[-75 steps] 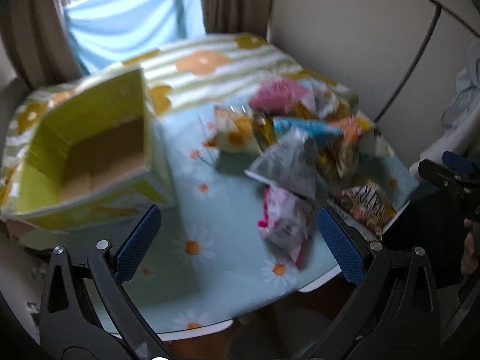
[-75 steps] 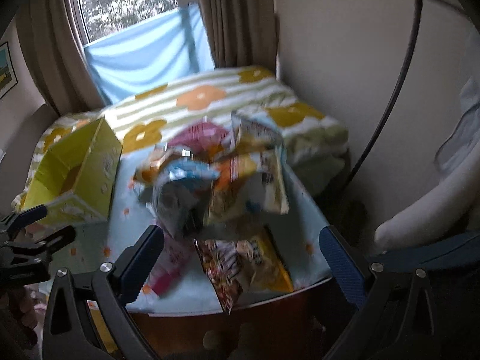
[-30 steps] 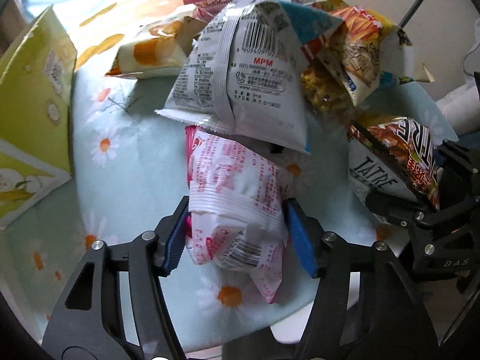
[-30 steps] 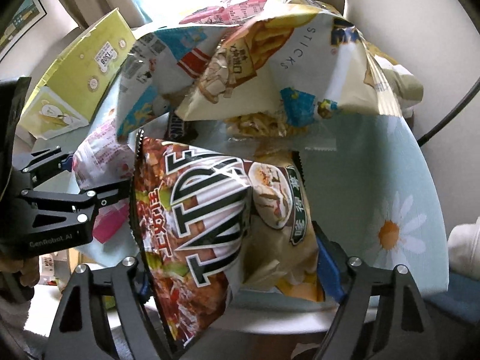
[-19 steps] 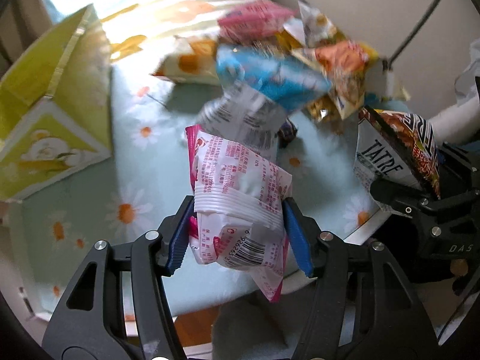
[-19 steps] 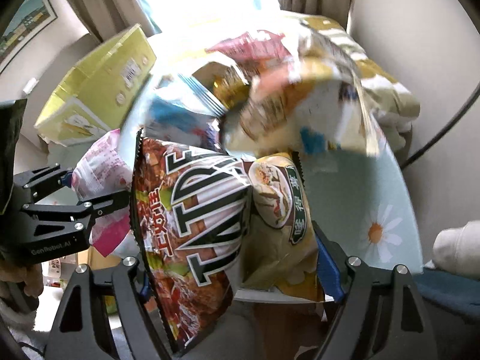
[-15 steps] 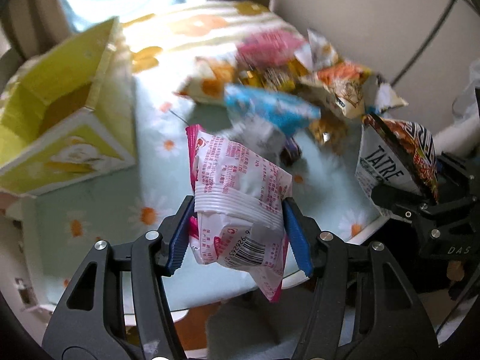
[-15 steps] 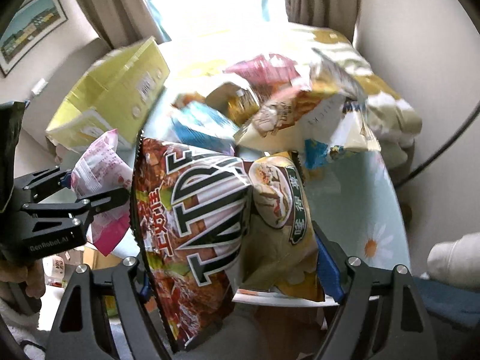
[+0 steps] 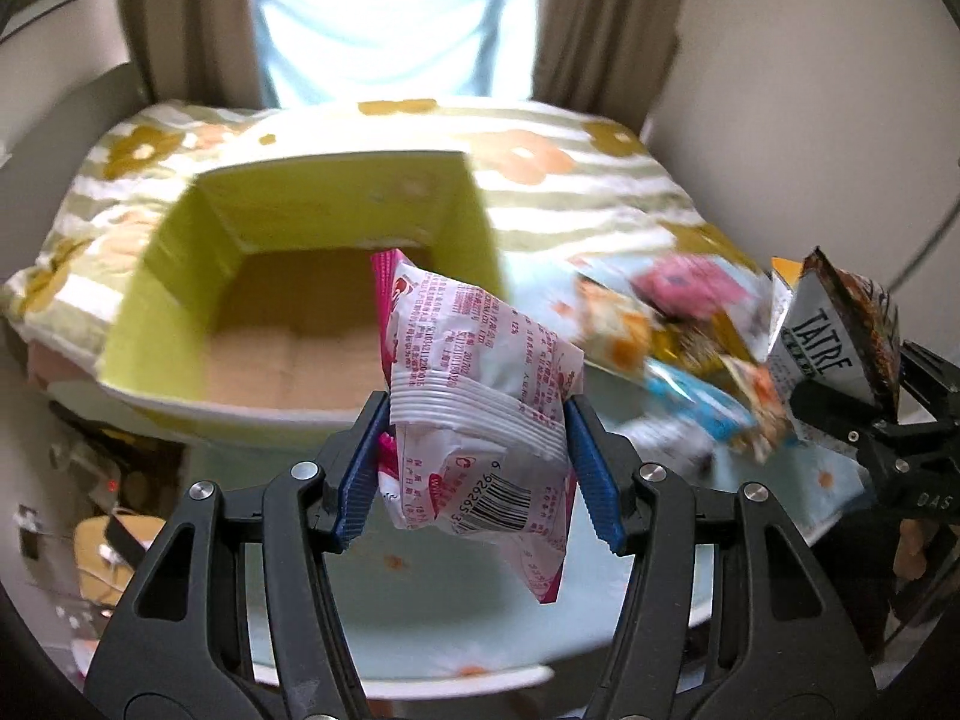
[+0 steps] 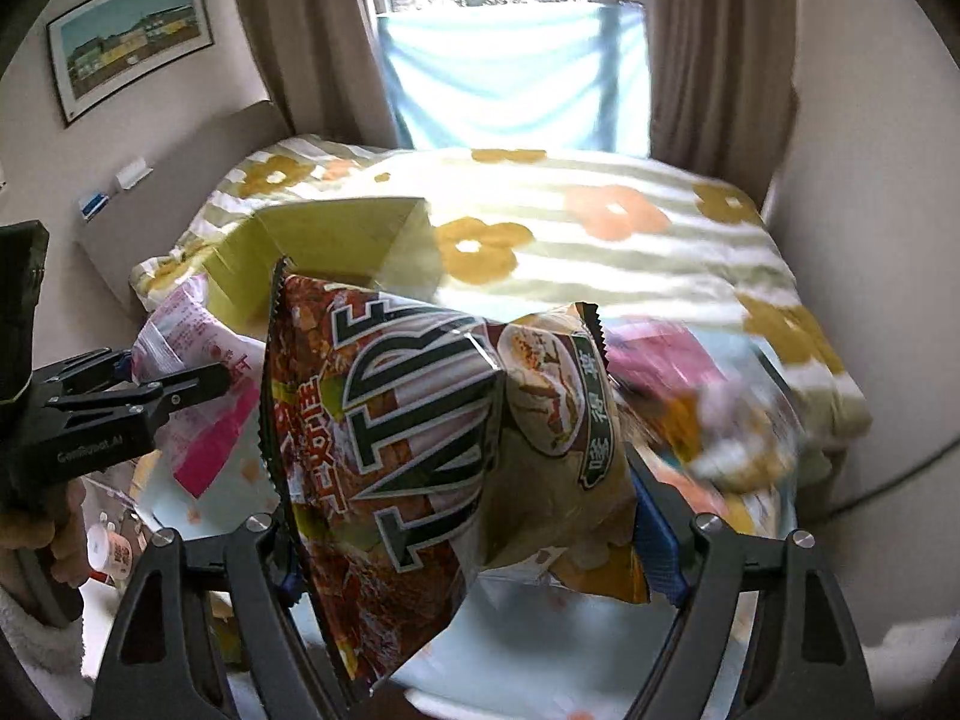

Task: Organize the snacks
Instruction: 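Carry both bags over the yellow box and open both tools to drop them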

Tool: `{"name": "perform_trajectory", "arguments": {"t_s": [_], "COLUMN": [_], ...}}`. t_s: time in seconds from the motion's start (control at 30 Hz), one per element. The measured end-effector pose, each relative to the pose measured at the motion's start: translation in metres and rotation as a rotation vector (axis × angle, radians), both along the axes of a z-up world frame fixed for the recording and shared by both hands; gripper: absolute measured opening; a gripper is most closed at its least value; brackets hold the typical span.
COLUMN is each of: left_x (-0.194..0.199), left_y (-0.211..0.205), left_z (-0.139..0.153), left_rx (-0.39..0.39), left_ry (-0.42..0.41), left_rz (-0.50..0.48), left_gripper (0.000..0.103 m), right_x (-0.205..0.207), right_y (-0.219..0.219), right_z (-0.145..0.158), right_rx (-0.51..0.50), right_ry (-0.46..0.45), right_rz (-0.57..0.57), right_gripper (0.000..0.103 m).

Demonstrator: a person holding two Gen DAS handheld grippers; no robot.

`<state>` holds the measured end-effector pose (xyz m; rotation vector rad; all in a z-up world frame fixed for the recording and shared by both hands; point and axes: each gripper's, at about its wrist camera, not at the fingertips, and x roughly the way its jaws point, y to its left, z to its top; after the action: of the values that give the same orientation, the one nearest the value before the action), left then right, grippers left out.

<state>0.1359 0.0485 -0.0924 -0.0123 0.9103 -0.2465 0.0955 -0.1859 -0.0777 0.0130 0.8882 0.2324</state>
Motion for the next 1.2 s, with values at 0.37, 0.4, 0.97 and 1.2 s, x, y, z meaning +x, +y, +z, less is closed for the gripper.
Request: {"name": "perform_trajectory", "arguments": {"t_s": [0.37, 0.4, 0.97, 1.2], "left_x": [0.084, 0.093, 0.139, 0.132], "left_y": [0.125, 0.129, 0.168, 0.182], "left_z": [-0.002, -0.008, -0.046, -0.051], "left_rx": [0.084, 0.086, 0.050, 0.041], "left_ry": [0.021, 0.034, 0.090, 0.117], "left_rz": [0.050, 0.046, -0.010, 0.043], "left_gripper": [0.054, 0.055, 0.103, 0.103], "right_x": [0.088, 0.098, 0.142, 0.149], "right_y": [0.134, 0.145, 0.191, 0.191], "right_z": [-0.003, -0.009, -0.050, -0.063], "right_rx": [0.035, 0.040, -0.010, -0.007], "right_ry": [0.024, 0.043, 0.197, 0.241], "right_rz": [0.040, 0.031, -0.040, -0.030], "right_gripper": [0.080, 0.080, 0.080, 0.083]}}
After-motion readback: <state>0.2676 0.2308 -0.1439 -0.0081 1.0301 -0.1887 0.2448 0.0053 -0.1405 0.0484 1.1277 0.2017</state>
